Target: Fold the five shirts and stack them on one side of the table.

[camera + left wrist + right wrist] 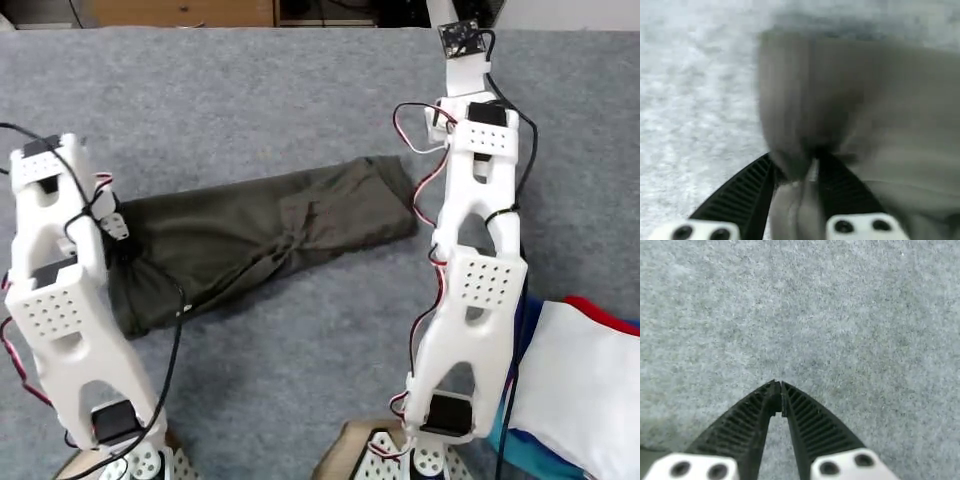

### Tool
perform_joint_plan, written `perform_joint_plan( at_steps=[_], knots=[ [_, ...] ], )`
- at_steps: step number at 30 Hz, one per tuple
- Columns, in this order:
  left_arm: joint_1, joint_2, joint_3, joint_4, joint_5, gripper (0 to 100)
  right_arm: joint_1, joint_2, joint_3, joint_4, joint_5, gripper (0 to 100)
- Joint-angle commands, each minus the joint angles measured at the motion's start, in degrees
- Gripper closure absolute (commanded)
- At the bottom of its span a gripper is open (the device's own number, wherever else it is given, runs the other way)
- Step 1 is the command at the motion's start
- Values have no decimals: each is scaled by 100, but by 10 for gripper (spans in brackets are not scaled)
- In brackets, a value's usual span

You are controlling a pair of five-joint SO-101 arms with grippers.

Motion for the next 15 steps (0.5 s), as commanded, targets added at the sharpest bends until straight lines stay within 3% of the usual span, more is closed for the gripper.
perform_joint_plan(
  at_steps=[1,5,10,15],
  knots=[
    [132,136,114,-79,-9,979,75,-40,-277,-70,9,994],
    [536,66,-193,35,501,981,145,-57,-277,-79,-70,994],
    [1240,66,-1503,1134,615,981,681,-22,-593,-158,-1020,994],
    [1969,-277,-1952,1116,853,981,910,75,-646,-352,-1204,993]
  ],
)
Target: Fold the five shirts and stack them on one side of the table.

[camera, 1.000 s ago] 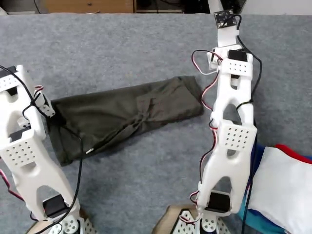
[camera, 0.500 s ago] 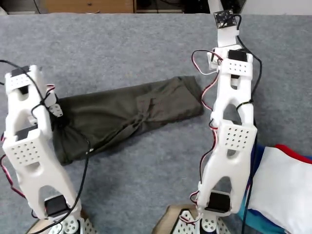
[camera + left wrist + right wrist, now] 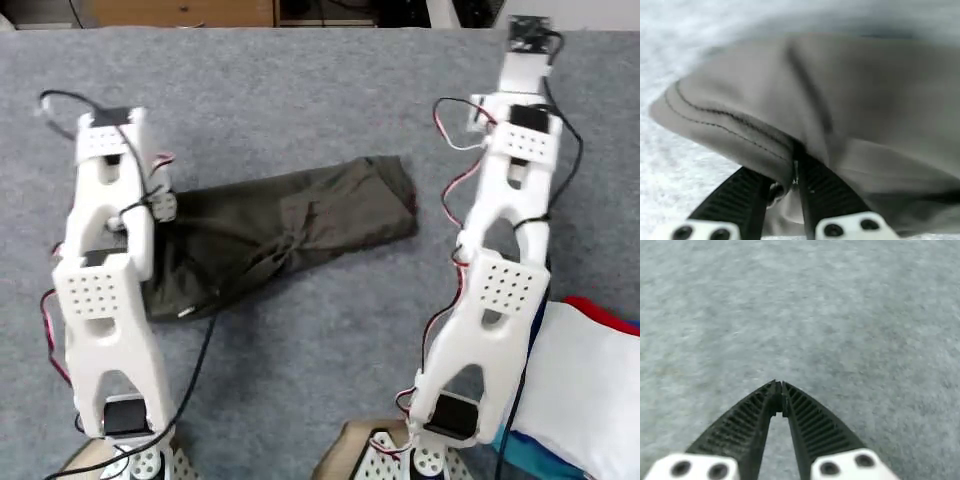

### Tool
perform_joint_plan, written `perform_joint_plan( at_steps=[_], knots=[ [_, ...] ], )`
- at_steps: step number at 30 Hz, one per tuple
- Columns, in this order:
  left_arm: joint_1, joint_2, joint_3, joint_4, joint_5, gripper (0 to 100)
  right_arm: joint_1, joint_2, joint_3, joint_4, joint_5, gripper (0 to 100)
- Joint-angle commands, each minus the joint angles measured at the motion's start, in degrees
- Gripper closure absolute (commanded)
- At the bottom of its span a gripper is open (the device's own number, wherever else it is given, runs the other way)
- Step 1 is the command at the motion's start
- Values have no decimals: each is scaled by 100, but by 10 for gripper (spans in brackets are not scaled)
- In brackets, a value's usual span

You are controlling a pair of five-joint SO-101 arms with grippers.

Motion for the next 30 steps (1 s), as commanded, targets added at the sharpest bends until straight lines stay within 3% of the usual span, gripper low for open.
perform_joint_plan(
  at_steps=[1,7,14,27,30],
  knots=[
    [589,-532,-440,105,360,981,145,31,-321,-149,-114,993],
    [1662,-1015,-809,97,730,981,189,75,-435,-132,-114,993],
    [2453,-664,-2268,-79,1354,981,189,75,-435,-132,-114,993],
    [3323,558,-4308,-985,2629,980,374,84,-462,-149,-132,993],
    [3560,655,-4642,-1178,2910,980,462,84,-462,-202,-422,993]
  ],
)
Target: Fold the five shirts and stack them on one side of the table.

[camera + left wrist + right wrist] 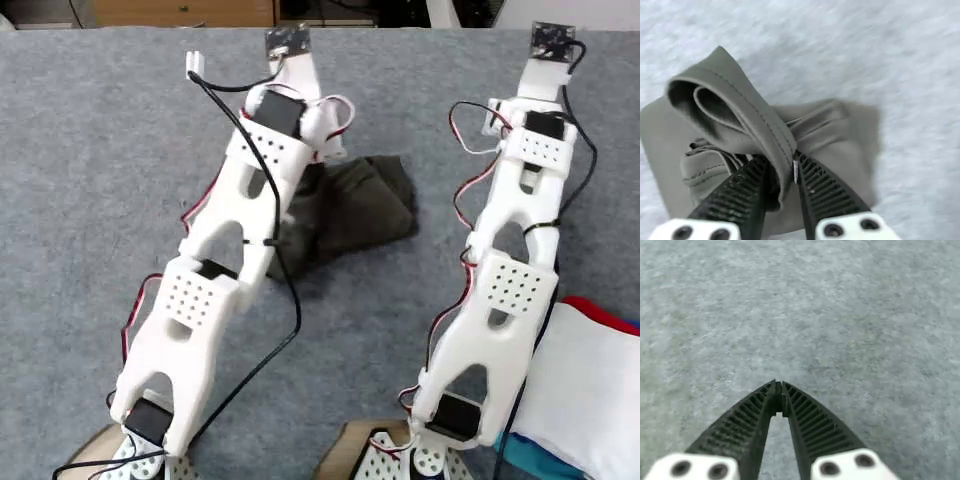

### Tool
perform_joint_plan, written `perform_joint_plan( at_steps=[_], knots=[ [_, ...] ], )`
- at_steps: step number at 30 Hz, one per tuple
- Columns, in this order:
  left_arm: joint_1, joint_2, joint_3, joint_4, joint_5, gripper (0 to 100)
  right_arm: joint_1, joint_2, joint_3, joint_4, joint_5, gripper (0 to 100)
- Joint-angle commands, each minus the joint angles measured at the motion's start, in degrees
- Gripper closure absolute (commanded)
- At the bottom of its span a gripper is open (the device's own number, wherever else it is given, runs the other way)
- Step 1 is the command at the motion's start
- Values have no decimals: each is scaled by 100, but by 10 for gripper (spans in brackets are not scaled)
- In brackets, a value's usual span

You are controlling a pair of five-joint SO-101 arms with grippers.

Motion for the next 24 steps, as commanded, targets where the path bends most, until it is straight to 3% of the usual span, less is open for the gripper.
perform_joint_plan(
  at_steps=[1,10,19,24],
  knots=[
    [378,-40,-571,-299,316,980,180,-40,-295,-193,-290,993],
    [941,84,-607,-897,325,980,286,-40,-303,-193,-334,993],
    [993,629,-659,-1248,325,974,286,-40,-303,-193,-334,993],
    [976,637,-659,-1204,624,819,277,-40,-303,-193,-334,993]
  ],
)
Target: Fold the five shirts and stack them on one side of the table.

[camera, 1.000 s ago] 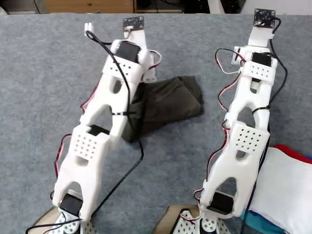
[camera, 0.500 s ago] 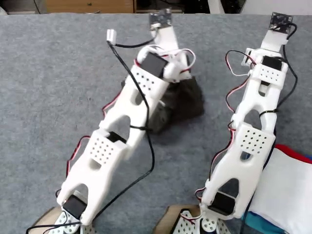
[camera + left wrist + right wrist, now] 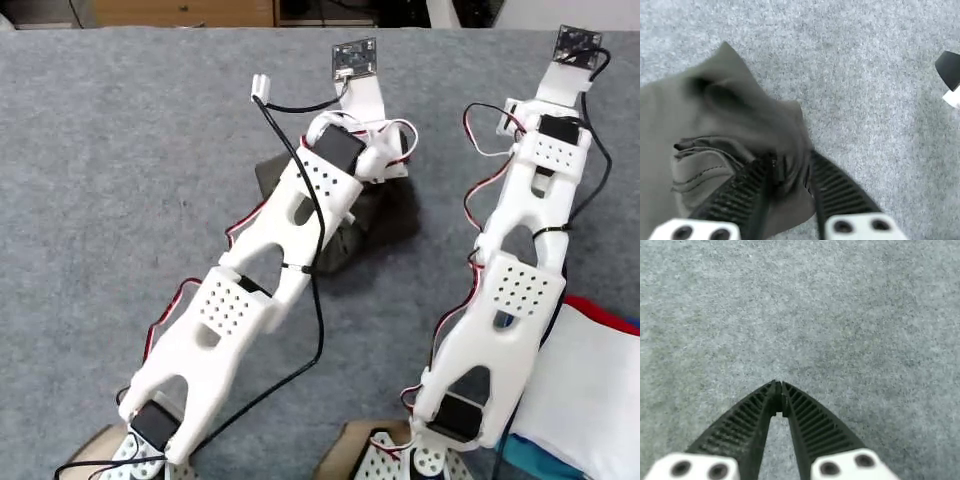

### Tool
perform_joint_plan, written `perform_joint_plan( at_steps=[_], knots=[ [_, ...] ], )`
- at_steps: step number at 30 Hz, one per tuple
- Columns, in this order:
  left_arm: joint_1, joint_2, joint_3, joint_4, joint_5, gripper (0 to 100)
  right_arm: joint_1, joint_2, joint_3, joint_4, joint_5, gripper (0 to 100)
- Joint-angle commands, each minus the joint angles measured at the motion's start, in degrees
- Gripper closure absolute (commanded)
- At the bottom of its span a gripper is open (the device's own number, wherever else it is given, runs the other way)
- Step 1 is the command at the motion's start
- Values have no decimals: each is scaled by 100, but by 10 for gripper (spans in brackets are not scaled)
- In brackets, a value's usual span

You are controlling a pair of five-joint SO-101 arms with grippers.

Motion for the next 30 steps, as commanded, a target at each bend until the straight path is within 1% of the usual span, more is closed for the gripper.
perform_joint_plan(
  at_steps=[1,3,4,6,9,11,14,17,20,24,30],
  knots=[
    [62,-136,-281,0,510,796,92,-40,-303,-123,-53,993],
    [18,-136,-360,62,870,776,92,-40,-303,-123,-53,993],
    [-26,-136,-484,149,932,776,84,-40,-303,-123,-53,993],
    [-185,-136,-844,404,932,776,84,-40,-303,-123,-53,993],
    [-642,-92,-1398,791,932,781,84,-40,-303,-123,-53,993],
    [-1011,-75,-1565,1029,923,814,84,-40,-303,-123,-53,993],
    [-1371,92,-1292,1152,826,885,66,-40,-303,-123,-53,993],
    [-1354,435,-1011,1134,642,943,66,-40,-303,-123,-53,993],
    [-1196,804,-976,1143,633,981,66,-40,-303,-123,-53,993],
    [-1029,1147,-976,1178,659,981,66,-40,-303,-123,-53,993],
    [-703,1191,-1134,1222,668,981,66,-40,-303,-123,-44,993]
  ],
)
